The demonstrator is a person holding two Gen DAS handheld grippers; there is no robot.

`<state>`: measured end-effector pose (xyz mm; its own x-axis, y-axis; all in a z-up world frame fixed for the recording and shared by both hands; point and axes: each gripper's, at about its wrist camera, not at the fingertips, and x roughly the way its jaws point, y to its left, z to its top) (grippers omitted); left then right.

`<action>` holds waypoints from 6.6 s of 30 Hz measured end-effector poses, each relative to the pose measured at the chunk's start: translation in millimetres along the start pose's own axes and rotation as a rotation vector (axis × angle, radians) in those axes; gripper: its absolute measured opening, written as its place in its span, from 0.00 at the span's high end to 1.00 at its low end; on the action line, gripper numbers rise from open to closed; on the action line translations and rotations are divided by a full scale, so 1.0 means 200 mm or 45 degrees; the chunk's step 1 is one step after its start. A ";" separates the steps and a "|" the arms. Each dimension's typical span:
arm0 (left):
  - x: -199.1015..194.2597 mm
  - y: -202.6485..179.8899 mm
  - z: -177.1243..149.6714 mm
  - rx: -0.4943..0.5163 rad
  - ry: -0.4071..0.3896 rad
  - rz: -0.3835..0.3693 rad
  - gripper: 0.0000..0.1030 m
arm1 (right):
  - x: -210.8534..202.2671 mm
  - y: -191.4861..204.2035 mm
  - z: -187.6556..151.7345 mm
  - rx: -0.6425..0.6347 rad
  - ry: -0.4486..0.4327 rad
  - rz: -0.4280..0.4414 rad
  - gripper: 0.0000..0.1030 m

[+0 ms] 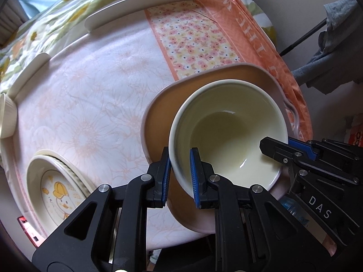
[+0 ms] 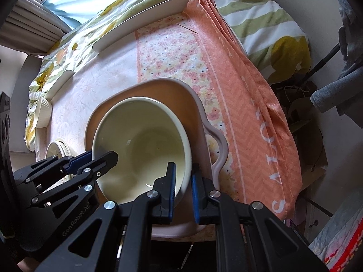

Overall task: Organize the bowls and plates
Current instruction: 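Carry the cream bowl into the pink basin and open the left gripper, then move the left gripper to the small white bowl rim and close, then carry the white bowl into the cream bowl inside the basin, release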

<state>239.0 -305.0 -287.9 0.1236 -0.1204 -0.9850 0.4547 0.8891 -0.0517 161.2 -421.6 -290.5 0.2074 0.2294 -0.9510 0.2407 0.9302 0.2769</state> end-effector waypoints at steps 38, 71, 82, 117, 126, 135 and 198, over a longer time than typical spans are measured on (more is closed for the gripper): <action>-0.97 0.86 -0.36 -0.667 -0.579 0.166 0.06 | -0.53 0.66 0.24 -0.643 -0.328 0.176 0.01; -0.03 2.57 -0.41 -1.335 -0.429 -0.203 0.73 | 0.97 2.37 0.76 -1.102 0.318 0.350 0.68; -0.05 2.55 -0.37 -1.273 -0.420 -0.107 0.87 | 0.99 2.37 0.75 -1.128 0.273 0.328 0.85; -0.81 0.98 -0.14 -0.633 -0.587 -0.140 0.87 | -0.33 1.05 0.47 -0.669 -0.256 0.293 0.85; -0.74 0.38 -0.10 -0.422 -0.513 -0.204 0.87 | -0.51 0.46 0.28 -0.445 -0.298 0.223 0.85; -0.59 0.08 -0.14 -0.264 -0.389 -0.197 0.87 | -0.48 0.20 0.16 -0.313 -0.286 0.175 0.85; -0.25 0.03 -0.15 -0.114 -0.225 -0.031 0.87 | -0.18 0.08 -0.07 -0.266 -0.202 -0.051 0.86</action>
<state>209.2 -281.2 -243.1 0.2695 -0.2112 -0.9395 0.3806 0.9196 -0.0975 144.3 -410.2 -254.2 0.3515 0.1591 -0.9226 0.0539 0.9804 0.1896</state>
